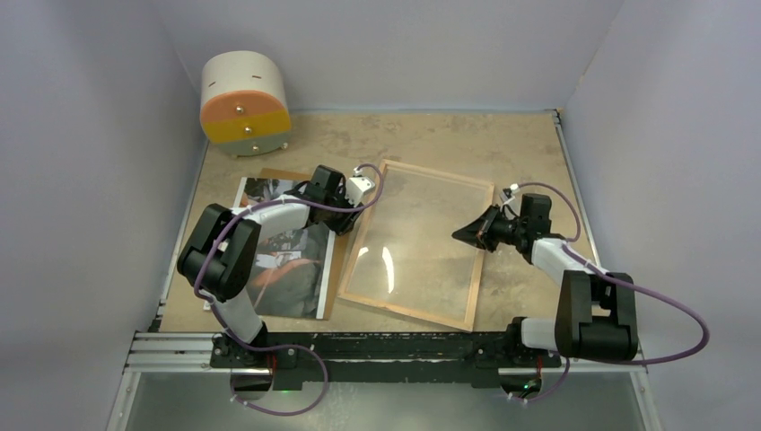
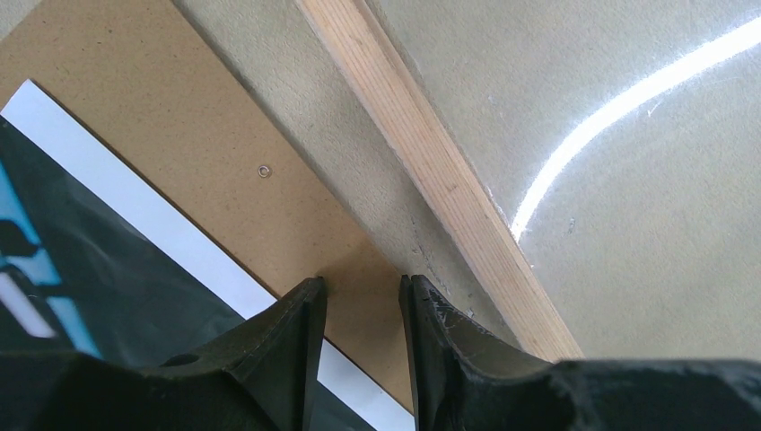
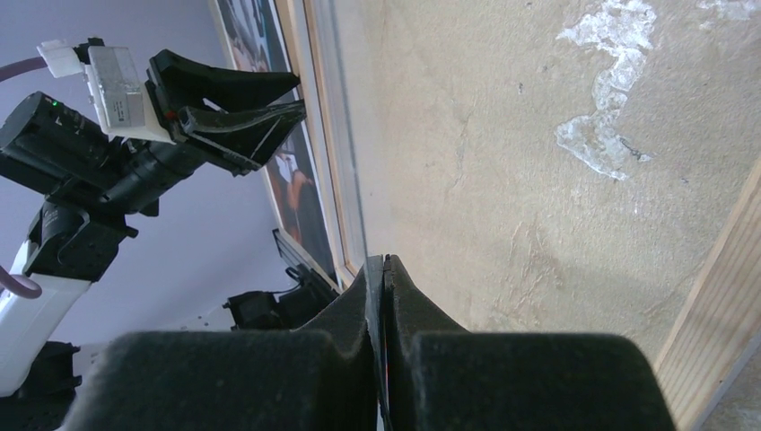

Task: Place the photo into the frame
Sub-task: Place the photo frame item in the photo frame.

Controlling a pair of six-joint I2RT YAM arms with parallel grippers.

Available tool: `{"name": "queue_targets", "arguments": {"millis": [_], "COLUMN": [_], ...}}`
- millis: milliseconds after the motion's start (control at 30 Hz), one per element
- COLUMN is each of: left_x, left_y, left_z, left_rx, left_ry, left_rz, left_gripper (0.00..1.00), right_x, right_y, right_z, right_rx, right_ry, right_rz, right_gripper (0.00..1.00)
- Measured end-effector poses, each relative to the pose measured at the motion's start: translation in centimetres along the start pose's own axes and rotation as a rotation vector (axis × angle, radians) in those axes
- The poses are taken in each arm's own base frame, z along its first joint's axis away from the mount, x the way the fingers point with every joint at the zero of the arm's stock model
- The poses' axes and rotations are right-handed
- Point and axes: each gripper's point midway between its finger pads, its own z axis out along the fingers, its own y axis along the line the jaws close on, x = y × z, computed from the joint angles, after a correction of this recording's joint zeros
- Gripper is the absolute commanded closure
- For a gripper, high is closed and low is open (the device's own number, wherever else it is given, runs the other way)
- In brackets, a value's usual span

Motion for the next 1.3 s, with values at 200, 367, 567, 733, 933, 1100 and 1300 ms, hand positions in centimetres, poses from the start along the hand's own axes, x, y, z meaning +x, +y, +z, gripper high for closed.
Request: {"name": "queue_targets", "arguments": {"millis": [200,367,567,733,933,1100,1300], "left_x": [0.0,0.1,-0.1,-0.1,-0.2,-0.4,-0.5], "left_y": [0.0,-0.7,-1.4,-1.6,-1.6,-1.6,-1.5], "left_z": [-0.1,-0.3,-0.4,-0.4,-0.2,0.0,0.1], "left_rx": [0.001,0.032,0.070,0.079,0.081,0.081,0.079], "left_ry": [-0.001,0.005,0.000,-0.002,-0.009,-0.015,-0.022], "left_rz": [0.000,-0.012,-0.019,-0.030,-0.032,-0.032,-0.031], "left_gripper": [0.59,0.59,0.61,0.67,0.70,0.75,0.79], "right_x": [0.2,0.3,0.3,0.3,0.3,0.3,-0.1], "right_y": [-0.3,-0.6,-0.5,-0.4,0.1,0.9,2.9], "right_z": [0.0,-0.1,0.1,0.2,0.2,0.1,-0.2], "right_rx": [0.016,0.030,0.025,0.012,-0.013,-0.043,-0.098], "right_ry": [0.006,0.010,0.023,0.033,0.043,0.054,0.067], "right_rz": [0.015,0.021,0.020,0.019,0.027,0.043,0.068], "right_gripper": [1.00,1.00,1.00,1.00,1.00,1.00,1.00]}}
